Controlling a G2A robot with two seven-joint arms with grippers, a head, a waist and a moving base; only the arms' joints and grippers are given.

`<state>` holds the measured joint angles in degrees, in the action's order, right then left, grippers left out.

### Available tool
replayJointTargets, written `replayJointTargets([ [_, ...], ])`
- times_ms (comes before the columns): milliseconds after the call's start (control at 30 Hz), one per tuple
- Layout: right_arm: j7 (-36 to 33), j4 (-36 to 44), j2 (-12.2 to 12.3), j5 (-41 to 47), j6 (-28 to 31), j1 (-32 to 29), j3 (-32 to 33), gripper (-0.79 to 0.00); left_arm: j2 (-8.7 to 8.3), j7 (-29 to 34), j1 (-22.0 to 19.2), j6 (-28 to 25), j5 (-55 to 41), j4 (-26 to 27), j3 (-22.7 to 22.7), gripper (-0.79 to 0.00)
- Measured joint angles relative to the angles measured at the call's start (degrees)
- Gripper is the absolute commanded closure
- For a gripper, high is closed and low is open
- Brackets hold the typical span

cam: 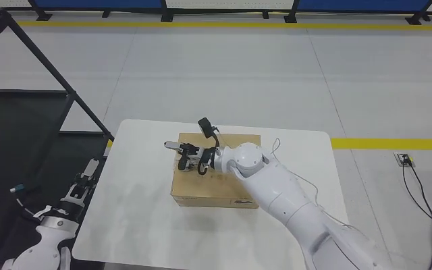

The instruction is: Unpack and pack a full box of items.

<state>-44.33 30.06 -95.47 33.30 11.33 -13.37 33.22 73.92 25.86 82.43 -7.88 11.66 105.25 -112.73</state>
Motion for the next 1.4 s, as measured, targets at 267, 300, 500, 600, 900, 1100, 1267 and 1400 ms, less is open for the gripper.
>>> replayJointTargets([
  [267,-0.4,-4.6,-3.2,-0.3,1.2,1.4,-0.4,-0.785,-0.43,0.1,0.5,-0.6,-0.8,-0.4,0.3,-0.785],
  [300,-0.6,-5.2,-3.4,-0.4,1.1,1.6,-0.4,-0.785,-0.48,0.1,0.6,-0.6,-0.9,-0.4,0.3,-0.785],
  [500,-3.3,-10.0,-3.8,-0.4,2.8,2.8,1.0,-0.785,-0.81,0.2,0.8,-0.5,-1.3,-0.2,0.3,-0.785],
  [600,-4.4,-11.6,-3.3,-1.0,4.4,3.2,2.0,-0.785,-0.98,0.6,0.6,-0.5,-1.2,-0.1,0.9,-0.785],
  [900,-12.6,-13.1,0.0,-0.4,7.9,2.3,6.1,-0.785,-1.54,1.9,-0.8,-0.3,0.2,0.6,3.1,-0.785],
  [1100,-11.9,-12.6,2.8,-2.4,8.4,1.2,8.4,-0.785,-1.86,2.6,-2.0,-0.1,1.3,1.2,5.2,-0.785],
  [1267,-13.3,-10.6,5.3,-4.4,7.4,0.1,10.2,-0.785,-2.10,2.6,-2.4,0.3,1.8,1.6,6.4,-0.785],
  [1400,-13.6,-7.8,7.6,-5.4,8.4,-1.4,12.5,-0.785,-2.26,2.4,-2.6,0.6,2.1,1.7,7.1,-0.785],
])
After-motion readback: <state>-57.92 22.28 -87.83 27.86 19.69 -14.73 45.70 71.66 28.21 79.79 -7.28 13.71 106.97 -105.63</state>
